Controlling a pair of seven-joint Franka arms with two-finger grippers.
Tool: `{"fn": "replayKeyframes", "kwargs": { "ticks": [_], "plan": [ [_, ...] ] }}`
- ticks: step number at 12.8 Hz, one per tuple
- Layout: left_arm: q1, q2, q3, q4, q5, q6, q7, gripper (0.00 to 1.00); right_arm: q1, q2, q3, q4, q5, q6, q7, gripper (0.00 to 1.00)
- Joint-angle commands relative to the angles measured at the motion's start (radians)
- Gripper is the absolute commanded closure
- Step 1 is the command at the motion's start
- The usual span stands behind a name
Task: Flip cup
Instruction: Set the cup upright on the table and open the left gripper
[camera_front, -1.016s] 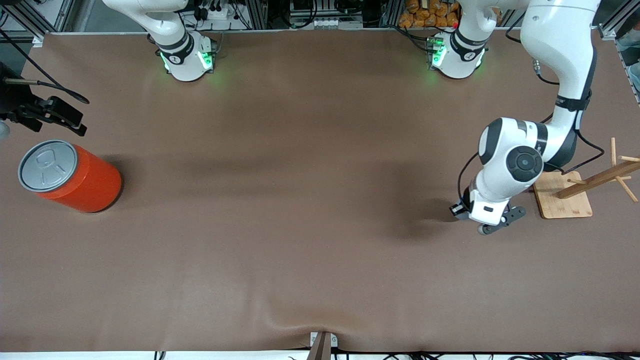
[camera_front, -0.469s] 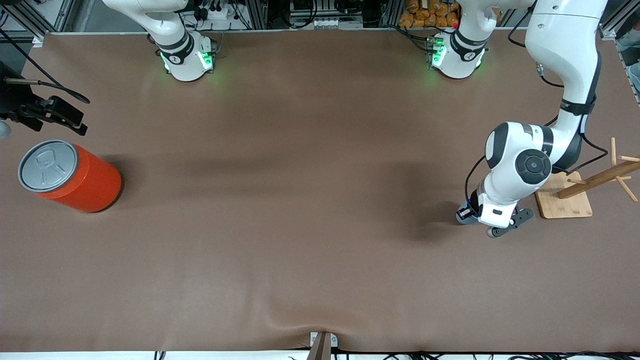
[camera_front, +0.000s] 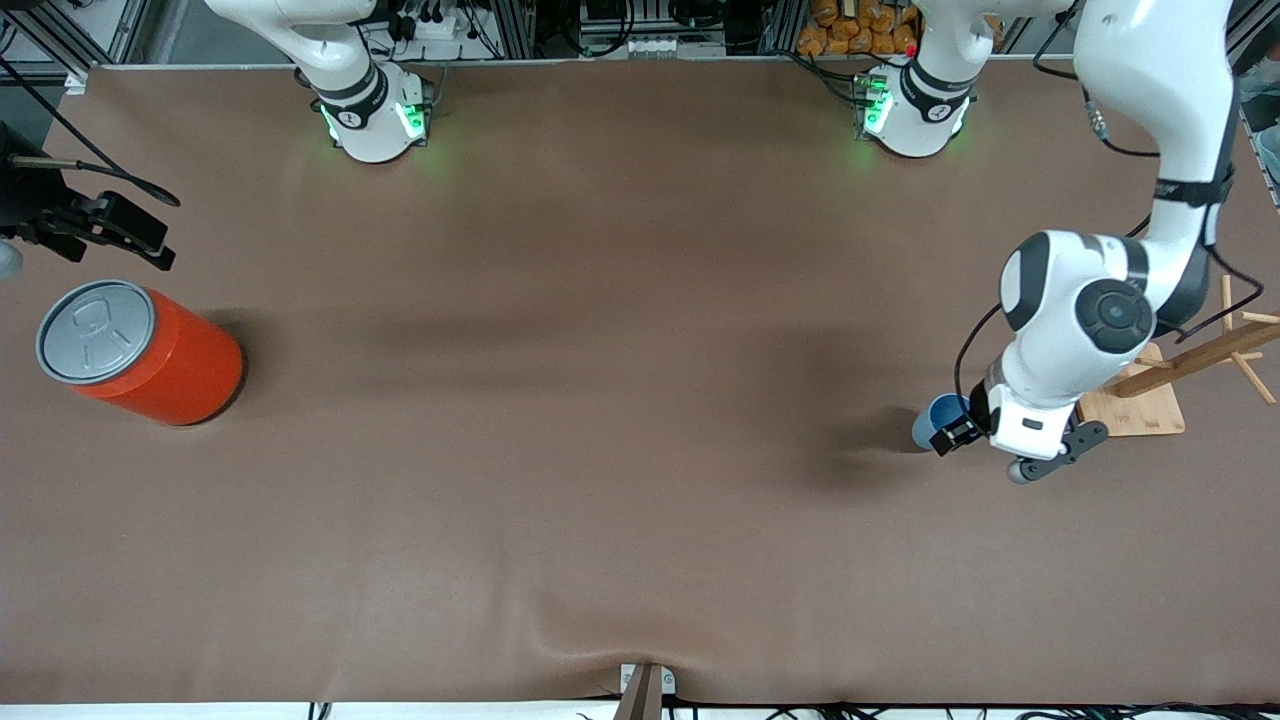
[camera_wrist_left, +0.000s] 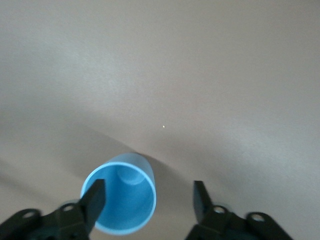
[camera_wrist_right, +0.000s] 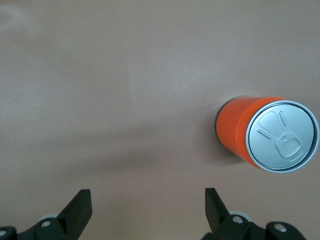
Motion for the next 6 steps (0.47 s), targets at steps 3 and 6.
{"fn": "replayKeyframes", "kwargs": {
  "ticks": [3, 6],
  "plan": [
    [0.02, -0.086, -0.011, 0.133, 0.016, -0.286, 0.078, 0.0, -0.005, -0.003, 0.001, 0.013, 0.018, -0.016, 0.009, 0.0],
    [0.042, -0.193, -0.007, 0.13, 0.013, -0.408, 0.247, 0.0, -0.005, -0.003, 0.001, 0.013, 0.018, -0.018, 0.009, 0.0]
  ]
}}
